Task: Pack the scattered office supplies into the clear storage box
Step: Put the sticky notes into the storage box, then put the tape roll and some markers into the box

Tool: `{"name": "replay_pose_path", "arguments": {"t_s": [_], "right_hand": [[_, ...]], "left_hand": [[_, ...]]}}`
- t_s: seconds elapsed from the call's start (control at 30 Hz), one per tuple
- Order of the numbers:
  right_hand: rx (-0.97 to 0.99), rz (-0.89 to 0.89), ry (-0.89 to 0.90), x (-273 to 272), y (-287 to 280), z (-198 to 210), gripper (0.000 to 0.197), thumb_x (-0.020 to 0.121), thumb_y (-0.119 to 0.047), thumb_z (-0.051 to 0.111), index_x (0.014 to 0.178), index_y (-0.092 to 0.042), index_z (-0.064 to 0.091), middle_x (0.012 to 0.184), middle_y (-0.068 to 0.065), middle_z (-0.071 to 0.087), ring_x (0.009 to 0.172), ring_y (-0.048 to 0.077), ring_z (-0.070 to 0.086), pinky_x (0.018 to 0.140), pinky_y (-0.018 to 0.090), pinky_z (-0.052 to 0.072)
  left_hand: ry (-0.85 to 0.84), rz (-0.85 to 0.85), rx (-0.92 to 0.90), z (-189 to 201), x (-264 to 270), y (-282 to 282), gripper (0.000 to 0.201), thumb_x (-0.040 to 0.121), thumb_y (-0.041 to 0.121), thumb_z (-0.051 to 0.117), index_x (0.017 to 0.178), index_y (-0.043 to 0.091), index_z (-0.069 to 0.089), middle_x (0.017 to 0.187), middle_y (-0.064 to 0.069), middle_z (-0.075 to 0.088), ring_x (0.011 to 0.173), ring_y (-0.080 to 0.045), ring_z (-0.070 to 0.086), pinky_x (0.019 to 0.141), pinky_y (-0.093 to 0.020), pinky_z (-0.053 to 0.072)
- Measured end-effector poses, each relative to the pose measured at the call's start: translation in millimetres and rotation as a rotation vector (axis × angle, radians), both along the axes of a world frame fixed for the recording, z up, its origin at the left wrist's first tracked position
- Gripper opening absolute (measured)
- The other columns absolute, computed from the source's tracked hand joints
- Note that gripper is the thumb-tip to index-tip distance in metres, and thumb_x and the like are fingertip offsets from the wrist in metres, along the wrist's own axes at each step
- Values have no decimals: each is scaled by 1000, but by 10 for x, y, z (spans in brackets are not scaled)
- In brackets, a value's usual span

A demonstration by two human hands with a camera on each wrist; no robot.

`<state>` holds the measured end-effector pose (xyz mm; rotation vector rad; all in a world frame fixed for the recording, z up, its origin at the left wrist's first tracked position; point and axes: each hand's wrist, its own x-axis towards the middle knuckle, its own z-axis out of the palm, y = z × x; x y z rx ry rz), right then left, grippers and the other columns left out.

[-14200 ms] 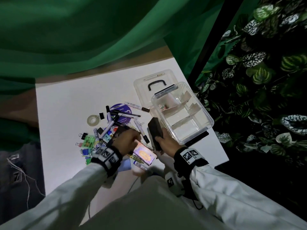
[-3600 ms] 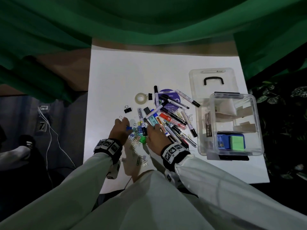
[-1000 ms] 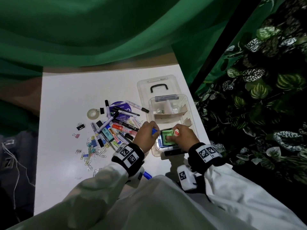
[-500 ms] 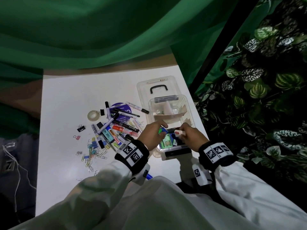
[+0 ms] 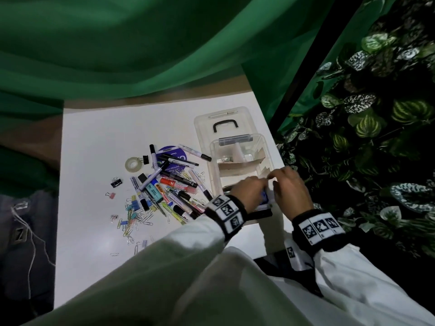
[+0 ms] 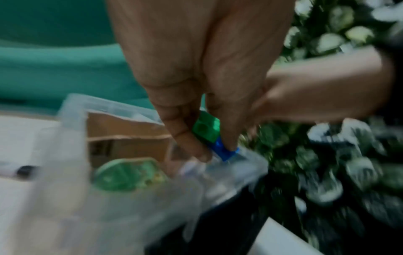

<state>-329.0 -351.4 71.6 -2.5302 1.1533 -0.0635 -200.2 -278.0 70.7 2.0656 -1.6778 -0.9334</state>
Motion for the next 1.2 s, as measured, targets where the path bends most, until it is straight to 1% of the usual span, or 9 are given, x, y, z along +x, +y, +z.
{"name": "replay_pose_path", "arguments": {"t_s": [0.1, 0.2, 0.37, 0.53, 0.67, 0.77, 0.9, 1.03, 1.2], "right_hand": [[119, -76, -4, -62, -42, -115, 60, 82, 1, 57, 139, -11, 42, 117, 22, 53, 103, 41, 54, 85, 48, 49], [319, -155, 98, -94, -23, -242, 74, 90, -1, 48, 153, -20, 14, 104, 26, 63, 88, 38, 62, 73, 40, 48], [305, -198, 79, -43, 1, -314, 68, 92, -3, 46, 150, -19, 14, 107, 28, 63, 76, 35, 56, 65, 34, 37], [317, -232, 101, 60, 35, -351, 71, 89, 0, 44, 149, -22, 12, 111, 27, 59, 79, 36, 56, 66, 36, 40], [295, -282, 115, 119, 101, -327, 72, 89, 1, 40, 151, -20, 10, 122, 24, 55, 98, 40, 60, 69, 36, 38], [302, -281, 121, 128, 133, -308, 73, 90, 0, 39, 152, -21, 7, 125, 22, 53, 100, 39, 59, 71, 35, 37], [301, -272, 92, 82, 139, -349, 75, 90, -1, 41, 152, -21, 5, 127, 21, 52, 102, 39, 59, 72, 34, 37], [323, -244, 69, 52, 116, -347, 77, 87, 1, 42, 151, -24, 7, 123, 20, 54, 96, 39, 60, 70, 33, 35], [346, -194, 56, -17, 87, -359, 82, 85, 2, 46, 151, -25, 4, 120, 19, 56, 88, 36, 59, 68, 33, 37]], "left_hand": [[-74, -77, -31, -57, -95, -44, 23, 82, 14, 66, 104, 14, 64, 108, -13, 63, 100, -33, 62, 79, -37, 50], [-47, -17, -160, -72, -4, 117, 27, 82, 8, 64, 108, 15, 64, 107, -12, 63, 99, -31, 61, 80, -38, 52], [30, 469, -343, -240, 660, 602, 19, 92, 12, 48, 104, 21, 60, 102, 0, 58, 87, -13, 54, 73, -26, 46], [-209, 927, -64, -662, 1981, 907, 37, 85, -3, 47, 114, 15, 61, 117, -13, 58, 98, -29, 62, 82, -36, 54], [-350, 962, 458, -1013, 2761, 1116, 63, 71, 17, 67, 129, 17, 41, 134, -15, 37, 123, -39, 44, 101, -53, 41], [-266, 942, 563, -1129, 2927, 1090, 73, 64, 16, 73, 127, 12, 36, 129, -21, 38, 122, -45, 43, 100, -55, 42], [-342, 1007, 443, -1089, 2842, 1088, 41, 82, 24, 55, 120, 15, 40, 123, -24, 45, 114, -47, 49, 98, -56, 40], [-357, 1139, 190, -814, 2606, 1012, 44, 80, 26, 61, 119, 14, 46, 123, -25, 49, 113, -45, 50, 100, -51, 37], [-251, 901, -259, -76, 1538, 761, 41, 80, 33, 63, 116, 19, 51, 110, -13, 55, 95, -31, 54, 85, -42, 46]]}}
